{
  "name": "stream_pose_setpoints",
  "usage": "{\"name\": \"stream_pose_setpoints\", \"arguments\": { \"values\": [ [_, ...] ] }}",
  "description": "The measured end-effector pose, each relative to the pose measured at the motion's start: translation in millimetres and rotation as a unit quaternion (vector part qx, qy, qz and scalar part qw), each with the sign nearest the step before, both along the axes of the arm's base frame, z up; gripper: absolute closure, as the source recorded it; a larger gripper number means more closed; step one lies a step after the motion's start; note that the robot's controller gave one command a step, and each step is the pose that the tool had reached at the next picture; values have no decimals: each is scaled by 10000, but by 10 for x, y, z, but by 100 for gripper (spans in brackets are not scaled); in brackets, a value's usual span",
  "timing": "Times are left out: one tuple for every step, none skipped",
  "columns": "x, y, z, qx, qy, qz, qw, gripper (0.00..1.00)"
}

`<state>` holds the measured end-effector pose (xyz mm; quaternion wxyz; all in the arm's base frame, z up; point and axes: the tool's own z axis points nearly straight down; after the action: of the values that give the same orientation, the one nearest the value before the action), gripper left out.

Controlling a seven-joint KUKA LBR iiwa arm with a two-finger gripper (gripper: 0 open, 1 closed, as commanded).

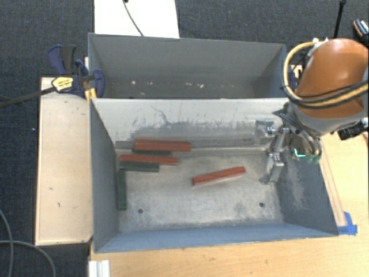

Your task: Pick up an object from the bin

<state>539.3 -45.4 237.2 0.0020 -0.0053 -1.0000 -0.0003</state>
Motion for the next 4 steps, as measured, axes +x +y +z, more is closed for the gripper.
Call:
{"name": "stream_pose_setpoints", "arguments": {
  "values": [
    [-71,727,-1709,6,-3,632,9980,0],
    [-39,709,-1650,-1,-56,628,9980,100],
    [-52,707,-1666,-3,-36,636,9980,0],
    [485,536,-1661,-2,-57,182,9998,0]
  ]
}}
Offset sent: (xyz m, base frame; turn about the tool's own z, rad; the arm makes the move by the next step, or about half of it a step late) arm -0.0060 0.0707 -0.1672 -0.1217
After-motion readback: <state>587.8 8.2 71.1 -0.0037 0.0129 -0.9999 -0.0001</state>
